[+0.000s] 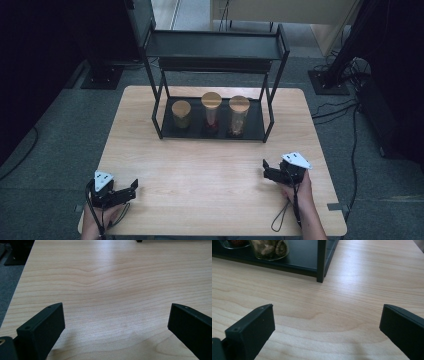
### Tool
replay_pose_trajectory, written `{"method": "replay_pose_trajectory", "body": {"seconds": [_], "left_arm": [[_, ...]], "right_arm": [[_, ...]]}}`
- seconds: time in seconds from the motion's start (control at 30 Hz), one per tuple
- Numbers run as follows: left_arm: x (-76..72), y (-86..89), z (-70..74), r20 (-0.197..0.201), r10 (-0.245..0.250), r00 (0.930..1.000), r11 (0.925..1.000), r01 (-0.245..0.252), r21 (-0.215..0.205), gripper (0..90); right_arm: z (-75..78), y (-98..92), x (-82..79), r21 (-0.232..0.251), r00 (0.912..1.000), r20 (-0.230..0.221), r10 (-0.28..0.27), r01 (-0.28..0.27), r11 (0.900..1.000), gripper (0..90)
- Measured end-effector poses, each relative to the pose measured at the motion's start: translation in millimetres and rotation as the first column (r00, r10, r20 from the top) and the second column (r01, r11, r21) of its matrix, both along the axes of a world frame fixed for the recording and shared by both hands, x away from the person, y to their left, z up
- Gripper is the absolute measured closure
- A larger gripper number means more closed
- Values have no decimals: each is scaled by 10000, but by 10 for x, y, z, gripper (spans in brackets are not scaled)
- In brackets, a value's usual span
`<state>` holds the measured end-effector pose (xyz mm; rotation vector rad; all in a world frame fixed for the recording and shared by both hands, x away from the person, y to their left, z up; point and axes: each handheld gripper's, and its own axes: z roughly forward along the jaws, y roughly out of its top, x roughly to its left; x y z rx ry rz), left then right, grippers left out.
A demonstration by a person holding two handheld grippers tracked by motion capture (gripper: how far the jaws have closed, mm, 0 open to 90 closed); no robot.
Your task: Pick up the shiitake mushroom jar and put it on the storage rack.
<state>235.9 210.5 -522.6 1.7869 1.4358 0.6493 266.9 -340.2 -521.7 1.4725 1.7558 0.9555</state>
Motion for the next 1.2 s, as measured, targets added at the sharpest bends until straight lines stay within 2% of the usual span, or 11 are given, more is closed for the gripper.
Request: {"method": "replay_pose_trajectory", "body": {"seconds": [1.2], "left_arm": [[2,-5,-1,-19,-21,10000,10000,21,71,12]], "right_arm": [[5,-364,-398,-36,9986,124,-513,513,9987,0]]}}
